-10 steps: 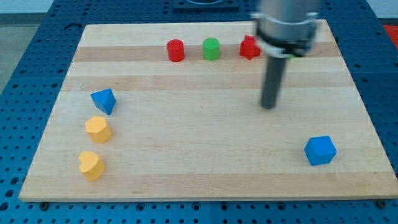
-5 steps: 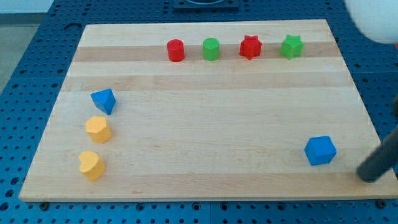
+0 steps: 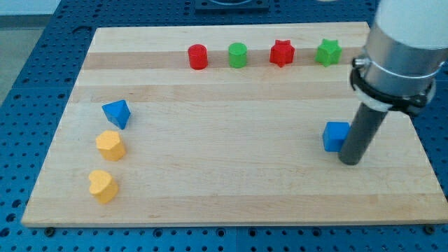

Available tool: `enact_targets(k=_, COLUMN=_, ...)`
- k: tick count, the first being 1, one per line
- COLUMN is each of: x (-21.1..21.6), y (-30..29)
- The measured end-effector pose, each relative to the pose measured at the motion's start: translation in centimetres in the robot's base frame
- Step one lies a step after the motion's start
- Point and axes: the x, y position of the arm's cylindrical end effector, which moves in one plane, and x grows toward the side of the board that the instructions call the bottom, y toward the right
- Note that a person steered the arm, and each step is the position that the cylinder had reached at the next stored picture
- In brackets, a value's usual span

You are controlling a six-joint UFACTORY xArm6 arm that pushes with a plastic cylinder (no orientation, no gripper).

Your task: Slide the blue cube towards the center of the board

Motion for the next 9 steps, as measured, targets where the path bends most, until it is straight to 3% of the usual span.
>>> enact_targets(k=1, x=-1.6, y=2.2)
enact_targets(k=2, x=-3.9, y=0.2)
enact_targets(k=3, x=-3.9, y=-5.7)
enact_targets(k=7, x=-0.7, y=-7.5)
enact_targets(k=9, x=-0.2, y=-11.2)
